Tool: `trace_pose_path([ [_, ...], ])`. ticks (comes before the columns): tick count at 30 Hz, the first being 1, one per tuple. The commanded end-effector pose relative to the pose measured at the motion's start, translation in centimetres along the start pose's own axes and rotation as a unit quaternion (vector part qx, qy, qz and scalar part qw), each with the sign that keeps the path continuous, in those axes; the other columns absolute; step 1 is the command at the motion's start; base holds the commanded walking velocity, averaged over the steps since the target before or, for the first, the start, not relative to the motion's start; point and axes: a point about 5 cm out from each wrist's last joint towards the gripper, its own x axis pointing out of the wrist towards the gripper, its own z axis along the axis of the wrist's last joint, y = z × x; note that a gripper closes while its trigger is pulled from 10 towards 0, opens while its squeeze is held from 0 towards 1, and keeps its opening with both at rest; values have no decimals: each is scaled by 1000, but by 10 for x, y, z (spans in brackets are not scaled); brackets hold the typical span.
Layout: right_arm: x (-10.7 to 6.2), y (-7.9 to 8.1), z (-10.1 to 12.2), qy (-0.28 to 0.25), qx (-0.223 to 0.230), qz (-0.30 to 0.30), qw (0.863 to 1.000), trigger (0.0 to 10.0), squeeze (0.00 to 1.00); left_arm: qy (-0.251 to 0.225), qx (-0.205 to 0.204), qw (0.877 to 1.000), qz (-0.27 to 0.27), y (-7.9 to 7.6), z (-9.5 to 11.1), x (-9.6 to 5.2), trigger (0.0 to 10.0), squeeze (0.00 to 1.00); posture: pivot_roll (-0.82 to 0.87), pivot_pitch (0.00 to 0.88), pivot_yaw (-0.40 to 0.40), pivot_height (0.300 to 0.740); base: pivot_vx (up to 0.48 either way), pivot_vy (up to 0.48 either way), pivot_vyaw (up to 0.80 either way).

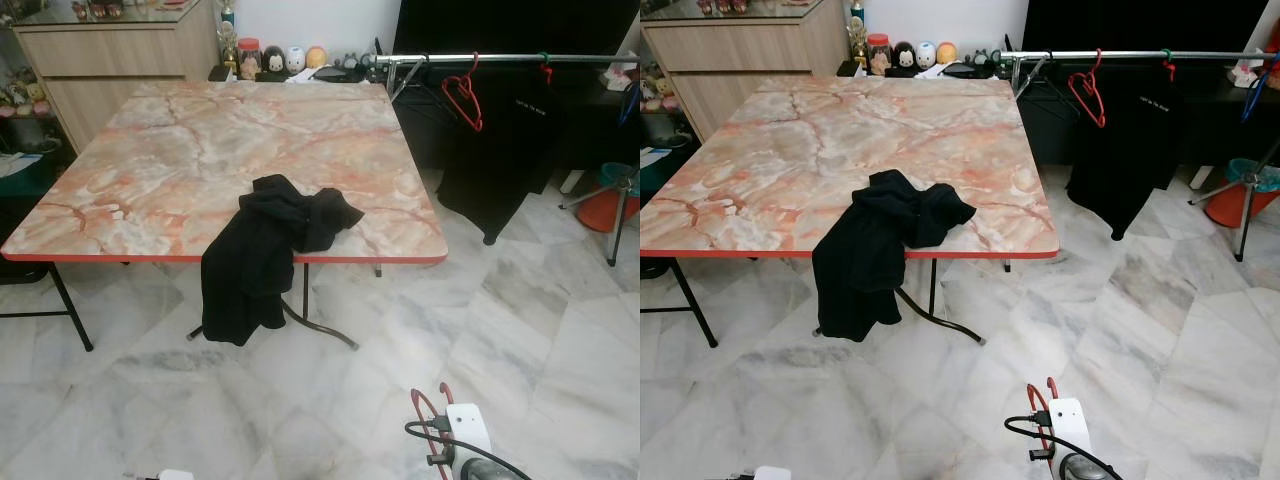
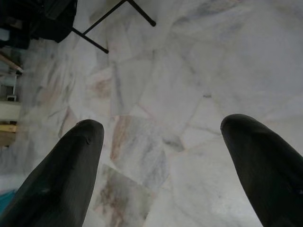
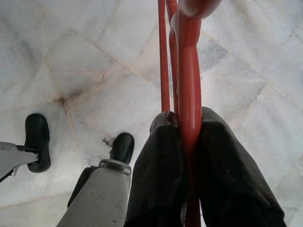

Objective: Hang hanger

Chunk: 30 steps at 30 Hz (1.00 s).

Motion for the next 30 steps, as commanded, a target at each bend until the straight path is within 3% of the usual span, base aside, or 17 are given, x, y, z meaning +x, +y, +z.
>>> trace_pose_path([
  [1, 0, -1, 2, -2, 1, -1, 1000, 10000, 0, 4, -5, 1000, -14, -2, -2, -2, 10000, 0, 82, 9, -54, 740, 0, 0, 0],
  [3, 0, -1, 2, -2, 1, -1, 1000, 10000, 0, 7, -32, 998, -45, -4, -1, -1, 10000, 0, 83, 9, -55, 740, 0, 0, 0],
  [5, 0, -1, 2, -2, 1, -1, 1000, 10000, 0, 17, -87, 986, -139, -12, 2, 0, 10000, 0, 83, 9, -55, 740, 0, 0, 0],
  [7, 0, -1, 2, -2, 1, -1, 1000, 10000, 0, 19, -101, 978, -180, -15, 3, -1, 10000, 0, 80, 11, -56, 740, 0, 0, 0],
  [8, 0, -1, 2, -2, 2, -1, 1000, 10000, 0, 22, -120, 968, -220, -19, 5, -2, 10000, 0, 79, 11, -57, 740, 0, 0, 0],
  [12, 0, -1, 2, -2, 2, -2, 1000, 10000, 0, 24, -146, 958, -246, -22, 7, -3, 10000, 0, 79, 11, -57, 740, 0, 0, 0],
  [14, 0, -1, 2, -3, 2, -1, 1000, 10000, 0, 2, -159, 952, -263, -22, 12, -3, 10000, 0, 82, 13, -59, 740, 0, 0, 0],
  [19, 0, -1, 3, -4, 2, -1, 1000, 10000, 0, -21, -161, 949, -269, -21, 16, -2, 10000, 0, 87, 14, -62, 740, 0, 0, 0],
  [20, 0, -2, 3, -4, 2, -1, 1000, 10000, 0, -79, -168, 953, -241, 7, 50, 29, 10000, 0, 87, 14, -63, 740, 0, 0, 0],
  [21, 0, -2, 3, -4, 2, -2, 1000, 10000, 0, -133, -182, 950, -217, 35, 83, 52, 10000, 0, 87, 14, -63, 740, 0, 0, 0],
  [22, 0, -2, 3, -5, 2, -2, 1000, 10000, 0, -170, -192, 945, -202, 56, 105, 65, 10000, 0, 87, 14, -63, 740, 0, 0, 0],
  [23, 0, -2, 3, -5, 3, -3, 1000, 10000, 0, -197, -208, 939, -191, 69, 119, 70, 10000, 0, 90, 18, -69, 740, 0, 0, 0],
  [26, 0, -3, 3, -5, 2, -4, 1000, 10000, 0, -214, -224, 934, -176, 79, 123, 73, 10000, 0, 96, 22, -73, 740, 0, 0, 0],
  [30, 0, -4, 3, -6, 2, -5, 1000, 10000, 0, -286, -231, 918, -151, 99, 148, 73, 10000, 0, 101, 25, -76, 740, 0, 0, 0],
])
